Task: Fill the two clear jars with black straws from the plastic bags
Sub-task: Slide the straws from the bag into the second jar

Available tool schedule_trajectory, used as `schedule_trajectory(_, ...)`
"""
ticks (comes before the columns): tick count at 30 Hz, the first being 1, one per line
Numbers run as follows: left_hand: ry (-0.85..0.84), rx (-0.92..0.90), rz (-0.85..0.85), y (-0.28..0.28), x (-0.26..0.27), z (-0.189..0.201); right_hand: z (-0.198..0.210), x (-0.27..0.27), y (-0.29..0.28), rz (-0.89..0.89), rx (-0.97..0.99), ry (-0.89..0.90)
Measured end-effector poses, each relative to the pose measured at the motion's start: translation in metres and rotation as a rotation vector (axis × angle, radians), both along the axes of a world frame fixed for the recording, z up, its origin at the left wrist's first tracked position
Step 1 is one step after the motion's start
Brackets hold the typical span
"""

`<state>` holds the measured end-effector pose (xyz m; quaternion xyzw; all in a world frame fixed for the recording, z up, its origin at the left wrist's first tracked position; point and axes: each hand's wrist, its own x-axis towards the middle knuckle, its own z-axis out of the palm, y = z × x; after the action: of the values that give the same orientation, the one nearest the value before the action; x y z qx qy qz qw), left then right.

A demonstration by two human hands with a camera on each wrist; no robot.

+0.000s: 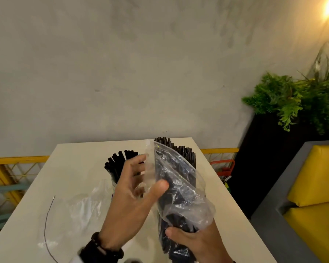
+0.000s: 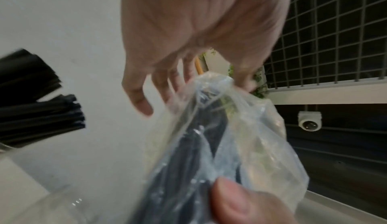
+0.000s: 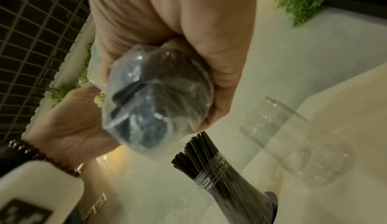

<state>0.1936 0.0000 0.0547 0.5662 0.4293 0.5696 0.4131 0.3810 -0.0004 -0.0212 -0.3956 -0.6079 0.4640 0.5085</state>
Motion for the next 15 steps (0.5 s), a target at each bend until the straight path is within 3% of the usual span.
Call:
schedule_trajectory(2,-0.061,0.085,0.182,0.003,0.006,0.003,0.002,-0.001,0.000,-0.062,-0.015,-0.044)
schedule_trajectory(4,-0.136,0.134,0.295,0.003,0.006,0.001,0.001,0.000,0.002,-0.074,-0.019,0.067)
schedule_trajectory(8,-0.194,0.158,0.277,0.000,0.003,-0.019,0.011,-0.004,0.002,0.005,-0.075,0.290)
schedule_trajectory(9,-0.143,0.193,0.231,-0.004,0.005,-0.024,0.012,-0.004,0.002,0.014,-0.086,0.320)
schedule_trajectory(12,0.272,0.381,0.054,-0.017,0.018,-0.038,0.023,-0.004,0.004,0.036,-0.191,0.375)
schedule_trajectory(15,0.316,0.314,-0.046,-0.021,0.028,-0.048,0.026,-0.003,0.007,0.053,-0.162,0.228)
